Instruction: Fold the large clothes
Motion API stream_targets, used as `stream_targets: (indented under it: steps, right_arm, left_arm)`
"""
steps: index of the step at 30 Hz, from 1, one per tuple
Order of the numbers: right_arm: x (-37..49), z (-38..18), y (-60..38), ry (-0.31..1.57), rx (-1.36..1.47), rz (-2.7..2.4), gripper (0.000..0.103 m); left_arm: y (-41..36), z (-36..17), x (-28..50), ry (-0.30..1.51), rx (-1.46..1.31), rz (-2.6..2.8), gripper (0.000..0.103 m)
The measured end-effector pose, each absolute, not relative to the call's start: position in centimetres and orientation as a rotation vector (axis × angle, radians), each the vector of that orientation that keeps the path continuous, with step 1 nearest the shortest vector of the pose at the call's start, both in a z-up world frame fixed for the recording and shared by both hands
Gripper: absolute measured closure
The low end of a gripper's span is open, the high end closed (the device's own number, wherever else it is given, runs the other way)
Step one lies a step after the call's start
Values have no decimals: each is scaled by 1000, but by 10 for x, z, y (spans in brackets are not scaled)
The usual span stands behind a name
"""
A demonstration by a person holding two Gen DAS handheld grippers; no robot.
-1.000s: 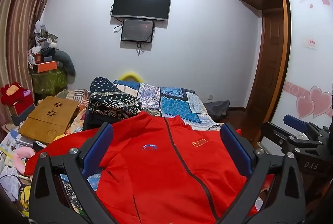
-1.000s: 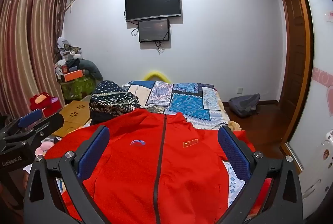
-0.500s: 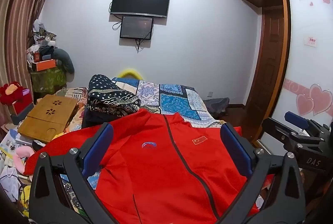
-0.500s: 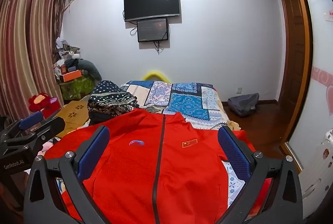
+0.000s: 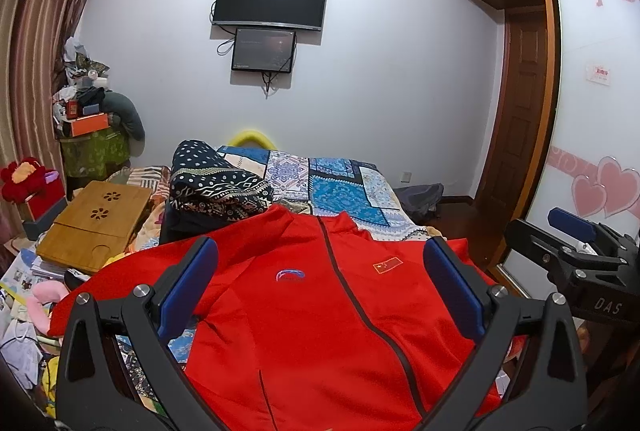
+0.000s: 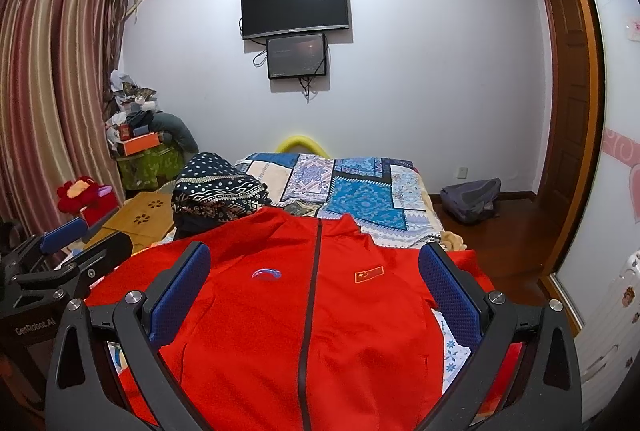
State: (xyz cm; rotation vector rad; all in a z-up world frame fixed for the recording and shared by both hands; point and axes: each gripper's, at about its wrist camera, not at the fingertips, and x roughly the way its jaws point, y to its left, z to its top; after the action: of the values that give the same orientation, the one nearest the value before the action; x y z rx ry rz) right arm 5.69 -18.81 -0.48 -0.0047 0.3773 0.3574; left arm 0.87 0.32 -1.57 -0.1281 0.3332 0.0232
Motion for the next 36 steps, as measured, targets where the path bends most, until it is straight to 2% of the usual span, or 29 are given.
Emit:
stream_targets:
  steps: [36]
  right_arm:
    - [56,-2,-185,386,-1,376,0]
  left_arm:
    - [11,-20,17,365,-147,63,0]
